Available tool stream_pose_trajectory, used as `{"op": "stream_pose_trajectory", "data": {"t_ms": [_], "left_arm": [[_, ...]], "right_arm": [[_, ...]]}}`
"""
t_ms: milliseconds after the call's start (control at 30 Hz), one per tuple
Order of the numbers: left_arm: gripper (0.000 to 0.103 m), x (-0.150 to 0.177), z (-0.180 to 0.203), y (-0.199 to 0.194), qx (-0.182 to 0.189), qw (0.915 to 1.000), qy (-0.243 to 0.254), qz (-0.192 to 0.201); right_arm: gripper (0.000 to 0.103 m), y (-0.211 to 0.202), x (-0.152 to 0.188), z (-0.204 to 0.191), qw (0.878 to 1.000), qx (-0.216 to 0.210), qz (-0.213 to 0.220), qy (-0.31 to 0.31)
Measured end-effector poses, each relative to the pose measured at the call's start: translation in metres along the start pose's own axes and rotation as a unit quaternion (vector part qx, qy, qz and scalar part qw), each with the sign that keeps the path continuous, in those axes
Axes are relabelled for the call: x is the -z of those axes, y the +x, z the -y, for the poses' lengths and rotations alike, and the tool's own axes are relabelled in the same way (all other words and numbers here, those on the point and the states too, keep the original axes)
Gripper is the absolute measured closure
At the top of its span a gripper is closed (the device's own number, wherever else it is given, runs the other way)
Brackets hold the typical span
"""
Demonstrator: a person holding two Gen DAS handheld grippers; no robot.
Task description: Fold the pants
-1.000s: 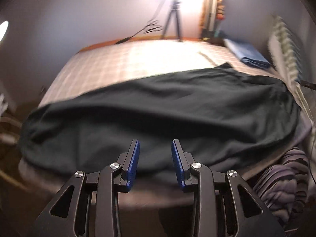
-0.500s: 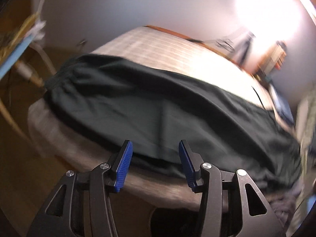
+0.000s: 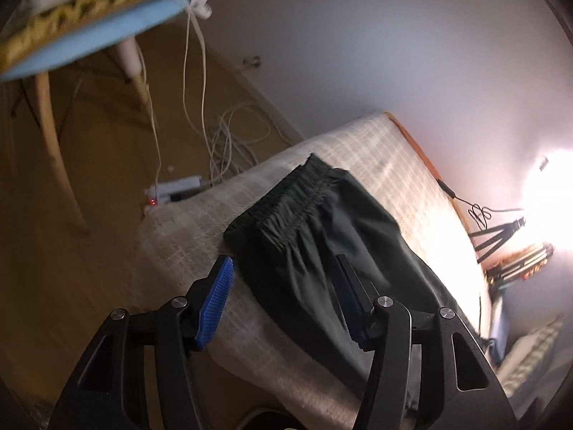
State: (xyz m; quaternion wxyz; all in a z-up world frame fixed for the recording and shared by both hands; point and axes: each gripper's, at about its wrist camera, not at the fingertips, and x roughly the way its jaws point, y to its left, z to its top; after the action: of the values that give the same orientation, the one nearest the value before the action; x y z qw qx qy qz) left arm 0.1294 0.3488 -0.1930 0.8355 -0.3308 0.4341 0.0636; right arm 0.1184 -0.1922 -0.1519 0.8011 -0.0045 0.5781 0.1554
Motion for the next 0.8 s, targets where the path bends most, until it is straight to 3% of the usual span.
{"op": "stream_pose_trajectory", "data": {"t_ms": [133, 333, 400, 433, 533, 800], "left_arm": [[0.047, 0.001, -0.002, 0.022, -0.002, 0.9997, -0.01, -0.023], [0.048, 0.003, 0.009, 0.026, -0.037, 0.9992, 0.013, 0.001], [0.058, 0.005, 0.011, 0.028, -0.057, 0.9981, 0.013, 0.016], [0.074, 0.007, 0.012, 0.029, -0.077, 0.9966, 0.016, 0.025], [0.086, 0.005, 0.014, 0.03, -0.075, 0.9966, 0.009, 0.033], [0.093, -0.012, 0.027, 0.007, -0.078, 0.9936, 0.018, 0.08]], "right_arm": [[0.045, 0.002, -0.002, -0.001, 1.0, 0.001, -0.006, -0.001], [0.045, 0.0, -0.004, -0.006, 1.0, 0.008, -0.011, -0.006], [0.045, 0.001, -0.005, -0.006, 1.0, 0.009, -0.011, -0.006], [0.045, 0.002, -0.006, -0.007, 1.0, 0.008, -0.012, -0.005], [0.045, 0.009, -0.008, -0.013, 1.0, 0.001, -0.018, -0.016], [0.053, 0.042, -0.016, -0.041, 0.996, -0.003, -0.05, -0.074]]}}
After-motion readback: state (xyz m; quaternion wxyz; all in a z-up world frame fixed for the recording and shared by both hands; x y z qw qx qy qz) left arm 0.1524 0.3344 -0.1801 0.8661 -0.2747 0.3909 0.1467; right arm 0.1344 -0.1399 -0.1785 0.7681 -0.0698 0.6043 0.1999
